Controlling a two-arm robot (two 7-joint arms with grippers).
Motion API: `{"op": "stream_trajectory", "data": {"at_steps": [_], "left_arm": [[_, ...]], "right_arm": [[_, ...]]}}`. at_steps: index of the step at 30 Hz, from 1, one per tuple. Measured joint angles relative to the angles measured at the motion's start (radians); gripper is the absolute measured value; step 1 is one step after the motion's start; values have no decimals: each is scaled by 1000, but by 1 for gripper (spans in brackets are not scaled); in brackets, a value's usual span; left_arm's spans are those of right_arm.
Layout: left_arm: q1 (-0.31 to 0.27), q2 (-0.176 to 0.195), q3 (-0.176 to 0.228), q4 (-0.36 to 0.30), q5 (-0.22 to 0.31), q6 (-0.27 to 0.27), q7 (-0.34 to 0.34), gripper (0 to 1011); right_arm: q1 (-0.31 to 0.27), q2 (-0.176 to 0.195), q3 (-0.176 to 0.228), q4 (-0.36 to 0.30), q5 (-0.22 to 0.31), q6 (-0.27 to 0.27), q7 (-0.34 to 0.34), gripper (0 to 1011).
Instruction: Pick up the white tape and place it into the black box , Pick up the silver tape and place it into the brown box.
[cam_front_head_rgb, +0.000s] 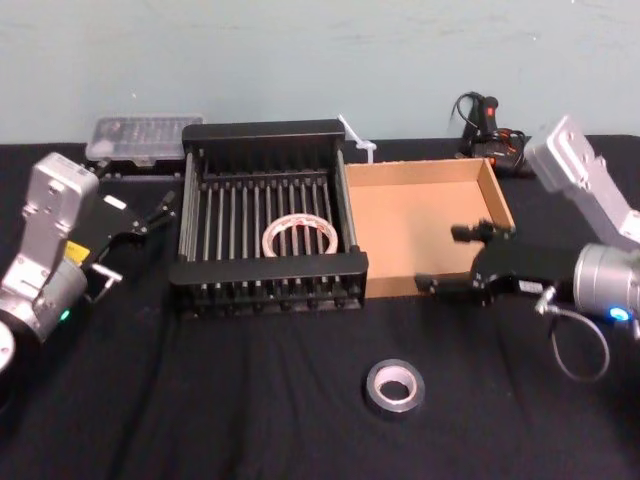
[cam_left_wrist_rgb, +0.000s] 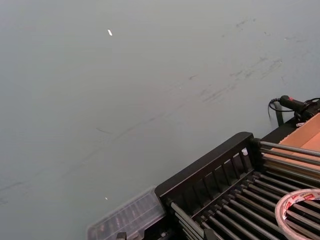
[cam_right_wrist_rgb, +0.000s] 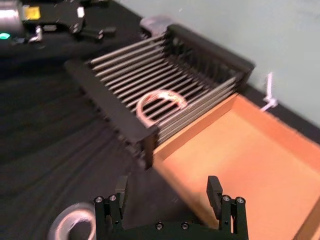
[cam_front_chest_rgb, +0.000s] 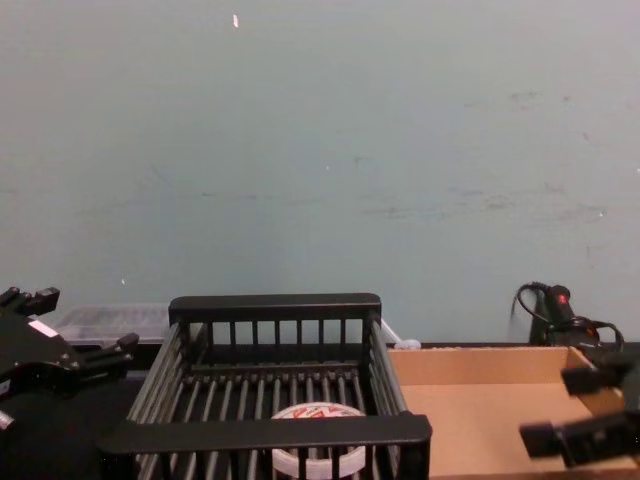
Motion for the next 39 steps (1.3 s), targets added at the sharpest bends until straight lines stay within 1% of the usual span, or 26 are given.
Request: {"op": "stream_trajectory", "data": {"at_steps": [2,5,6,10,17,29,34,39], "left_arm": [[0,0,0,0,0,0,0,1001],[0,0,0,0,0,0,0,1001],[0,0,0,0,0,0,0,1001],[0,0,0,0,0,0,0,1001],[0,0,0,0,0,0,0,1001],[0,0,0,0,0,0,0,1001],[0,0,0,0,0,0,0,1001],[0,0,0,0,0,0,0,1001]], "right_arm": [[-8,10,-5,-7,7,7,5,1002],[-21,28,-23,-22,18,20,14,1002],[-21,28,-23,-22,18,20,14,1002],[-27,46,-54,-33,20,30,25,1002],[-19,61,-100,-37,18,34,39,1002],[18,64,-172,-6,0,42,60,1002],[32,56,-193,10,-7,43,64,1002],[40,49,-205,21,-11,43,65,1002]]}}
